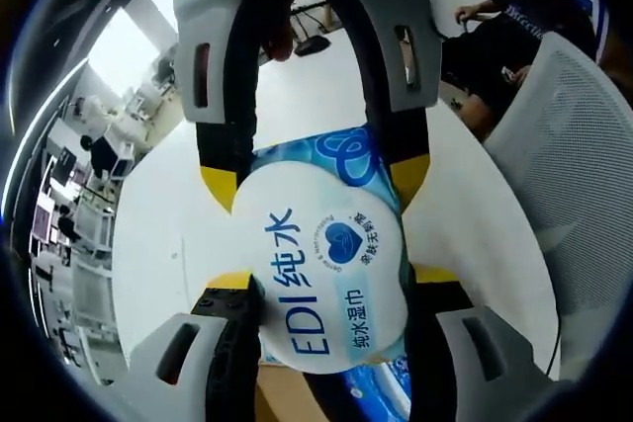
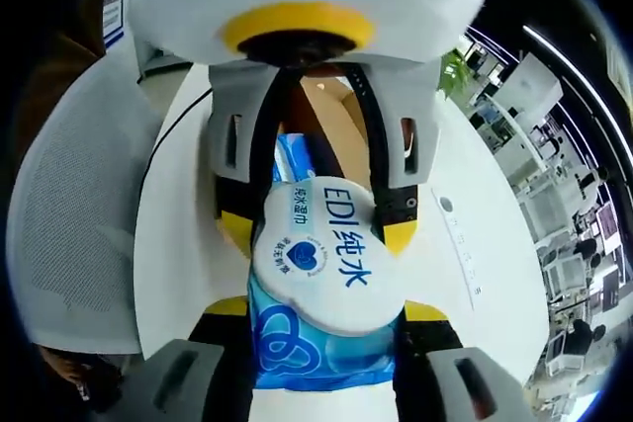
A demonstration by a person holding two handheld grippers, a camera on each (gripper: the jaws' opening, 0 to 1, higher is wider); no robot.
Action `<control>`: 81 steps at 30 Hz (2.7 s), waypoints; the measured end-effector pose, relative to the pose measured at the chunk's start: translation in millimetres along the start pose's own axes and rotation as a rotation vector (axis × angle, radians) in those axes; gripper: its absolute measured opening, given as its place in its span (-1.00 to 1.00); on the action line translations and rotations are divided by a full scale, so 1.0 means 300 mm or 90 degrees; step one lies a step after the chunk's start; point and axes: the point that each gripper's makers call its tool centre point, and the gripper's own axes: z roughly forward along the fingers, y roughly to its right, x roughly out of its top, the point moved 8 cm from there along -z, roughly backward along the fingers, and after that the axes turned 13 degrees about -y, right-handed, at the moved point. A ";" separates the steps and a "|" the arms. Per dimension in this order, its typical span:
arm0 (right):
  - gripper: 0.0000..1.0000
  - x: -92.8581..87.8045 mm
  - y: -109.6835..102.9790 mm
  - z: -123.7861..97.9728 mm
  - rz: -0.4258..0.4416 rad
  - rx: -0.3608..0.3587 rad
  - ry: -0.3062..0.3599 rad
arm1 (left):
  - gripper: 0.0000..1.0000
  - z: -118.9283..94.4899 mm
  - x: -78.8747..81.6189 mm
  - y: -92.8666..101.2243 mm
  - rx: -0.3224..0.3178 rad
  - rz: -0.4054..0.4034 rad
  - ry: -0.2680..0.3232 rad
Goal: Operate the shoe box by opening the lid, removing the specified soft item, and placing it in the target area until the item is outside and the box remains undamaged.
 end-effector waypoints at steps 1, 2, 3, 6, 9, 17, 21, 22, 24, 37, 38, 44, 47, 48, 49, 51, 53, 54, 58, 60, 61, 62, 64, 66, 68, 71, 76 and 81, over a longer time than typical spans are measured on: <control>0.04 0.003 0.006 0.006 -0.004 0.001 -0.001 | 0.17 0.007 -0.004 -0.005 0.002 -0.004 -0.002; 0.04 0.004 0.009 0.008 -0.006 0.001 -0.002 | 0.17 0.011 -0.007 -0.008 0.006 -0.007 -0.004; 0.04 0.006 0.015 0.013 -0.010 0.000 -0.002 | 0.16 0.013 -0.009 -0.010 0.007 -0.008 -0.005; 0.04 0.013 0.032 0.029 -0.018 0.005 -0.003 | 0.16 0.023 -0.025 -0.024 0.007 -0.017 -0.010; 0.04 0.016 0.045 0.042 -0.023 0.008 -0.001 | 0.16 0.030 -0.036 -0.033 0.005 -0.024 -0.012; 0.03 0.019 0.073 0.094 -0.046 0.026 -0.005 | 0.16 0.075 -0.063 -0.049 -0.002 -0.045 -0.024; 0.03 0.021 0.086 0.110 -0.053 0.030 -0.004 | 0.16 0.087 -0.073 -0.057 -0.005 -0.056 -0.025; 0.03 0.020 0.089 0.115 -0.054 0.030 -0.004 | 0.16 0.091 -0.075 -0.060 -0.005 -0.057 -0.026; 0.03 0.016 0.094 0.122 -0.055 0.031 -0.004 | 0.16 0.101 -0.077 -0.066 -0.005 -0.061 -0.027; 0.03 -0.001 0.115 0.169 -0.063 0.050 -0.003 | 0.15 0.146 -0.090 -0.076 -0.015 -0.080 -0.024; 0.03 -0.003 0.117 0.173 -0.064 0.051 -0.004 | 0.15 0.150 -0.091 -0.077 -0.016 -0.081 -0.024; 0.02 -0.010 0.121 0.196 -0.065 0.056 -0.005 | 0.15 0.175 -0.098 -0.081 -0.019 -0.087 -0.026; 0.02 -0.012 0.125 0.209 -0.068 0.059 -0.005 | 0.15 0.185 -0.103 -0.081 -0.020 -0.091 -0.027; 0.02 -0.013 0.126 0.216 -0.069 0.061 -0.005 | 0.15 0.188 -0.104 -0.081 -0.021 -0.093 -0.027; 0.02 -0.014 0.127 0.220 -0.069 0.062 -0.005 | 0.15 0.193 -0.106 -0.081 -0.022 -0.095 -0.027; 0.02 -0.015 0.130 0.226 -0.068 0.066 -0.007 | 0.15 0.197 -0.108 -0.082 -0.027 -0.101 -0.029; 0.02 -0.019 0.133 0.235 -0.067 0.068 -0.007 | 0.15 0.202 -0.108 -0.082 -0.027 -0.101 -0.031; 0.02 -0.020 0.134 0.238 -0.066 0.068 -0.007 | 0.15 0.204 -0.108 -0.083 -0.027 -0.102 -0.031; 0.02 -0.021 0.136 0.245 -0.069 0.073 -0.007 | 0.15 0.214 -0.114 -0.085 -0.029 -0.106 -0.031; 0.02 -0.021 0.138 0.253 -0.070 0.075 -0.007 | 0.15 0.218 -0.116 -0.086 -0.030 -0.109 -0.032; 0.02 -0.021 0.139 0.256 -0.070 0.076 -0.007 | 0.15 0.218 -0.117 -0.085 -0.030 -0.111 -0.032; 0.02 -0.020 0.139 0.259 -0.069 0.079 -0.008 | 0.15 0.220 -0.119 -0.085 -0.032 -0.113 -0.033; 0.02 -0.021 0.141 0.269 -0.070 0.084 -0.009 | 0.15 0.226 -0.122 -0.086 -0.036 -0.118 -0.035; 0.02 -0.023 0.145 0.276 -0.071 0.086 -0.011 | 0.15 0.234 -0.123 -0.090 -0.039 -0.125 -0.036; 0.02 -0.025 0.145 0.281 -0.072 0.089 -0.012 | 0.15 0.236 -0.125 -0.087 -0.041 -0.129 -0.038; 0.02 -0.027 0.144 0.294 -0.074 0.095 -0.013 | 0.15 0.242 -0.127 -0.082 -0.044 -0.135 -0.036; 0.02 -0.031 0.144 0.317 -0.072 0.095 -0.020 | 0.14 0.261 -0.131 -0.084 -0.048 -0.153 -0.042; 0.01 -0.040 0.144 0.328 -0.070 0.098 -0.020 | 0.14 0.264 -0.131 -0.082 -0.048 -0.159 -0.040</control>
